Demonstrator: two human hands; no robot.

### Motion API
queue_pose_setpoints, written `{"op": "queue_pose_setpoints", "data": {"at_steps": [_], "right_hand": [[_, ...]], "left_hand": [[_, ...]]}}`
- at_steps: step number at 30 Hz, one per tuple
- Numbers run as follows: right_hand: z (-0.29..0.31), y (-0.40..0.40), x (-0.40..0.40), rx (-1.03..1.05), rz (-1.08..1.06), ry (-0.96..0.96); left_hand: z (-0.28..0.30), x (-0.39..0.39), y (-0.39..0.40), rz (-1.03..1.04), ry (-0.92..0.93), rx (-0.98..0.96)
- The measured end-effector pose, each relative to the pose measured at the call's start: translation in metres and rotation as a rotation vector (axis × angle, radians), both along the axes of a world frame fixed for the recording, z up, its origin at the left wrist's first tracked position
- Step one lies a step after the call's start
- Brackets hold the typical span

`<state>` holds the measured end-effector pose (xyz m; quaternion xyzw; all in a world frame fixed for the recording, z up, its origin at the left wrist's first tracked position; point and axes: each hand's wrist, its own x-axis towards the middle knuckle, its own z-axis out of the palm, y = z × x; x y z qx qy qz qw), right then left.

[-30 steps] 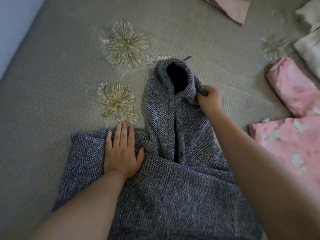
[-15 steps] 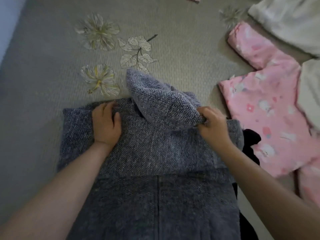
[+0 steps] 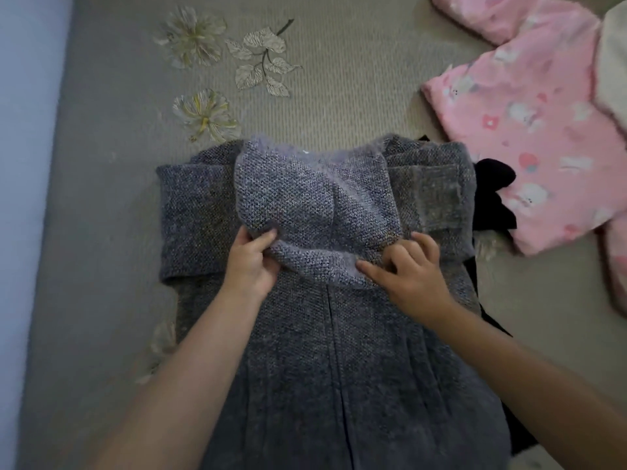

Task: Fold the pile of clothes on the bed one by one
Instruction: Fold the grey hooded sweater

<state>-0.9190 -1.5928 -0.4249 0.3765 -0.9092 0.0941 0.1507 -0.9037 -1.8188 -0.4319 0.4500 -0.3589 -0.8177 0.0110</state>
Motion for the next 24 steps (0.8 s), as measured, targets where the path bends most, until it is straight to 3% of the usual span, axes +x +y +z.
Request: {"op": "queue_pose_setpoints", "data": {"at_steps": [3, 6, 7, 10, 12, 14, 17, 19, 24], "right_hand": [[-0.024, 0.010, 0.026, 0.202, 0.002, -0.005], [-0.038, 0.013, 0.046, 0.457, -0.040, -0.098], [-0.040, 0.010, 0.051, 0.488, -0.087, -0.158], [-0.036, 0.000, 0.062, 0.374, -0.213, -0.316], [-0.032, -0.006, 0.068, 0.261, -0.242, -0.315], [-0.029, -0.010, 0.069, 0.232, -0.268, -0.346], [-0.036, -0.013, 0.063, 0.339, -0.229, -0.591], [-0.048, -0.007, 0.062, 0.464, -0.175, -0.732], [-0.051, 0.005, 0.066, 0.517, -0.077, -0.824]], "left_hand": [[-0.022, 0.040, 0.011, 0.042, -0.088, 0.105], [-0.036, 0.066, 0.024, -0.014, -0.237, -0.040], [-0.037, 0.069, 0.027, -0.102, -0.292, -0.208], [-0.033, 0.077, 0.032, -0.386, -0.423, -0.996], [-0.027, 0.078, 0.037, -0.563, -0.227, -1.415], [-0.026, 0.077, 0.043, -0.903, -0.091, -1.616], [-0.038, 0.078, 0.046, -1.402, -0.290, -1.627], [-0.048, 0.082, 0.048, -1.593, -0.454, -1.574], [-0.054, 0.083, 0.054, -1.602, -0.483, -1.489]]}}
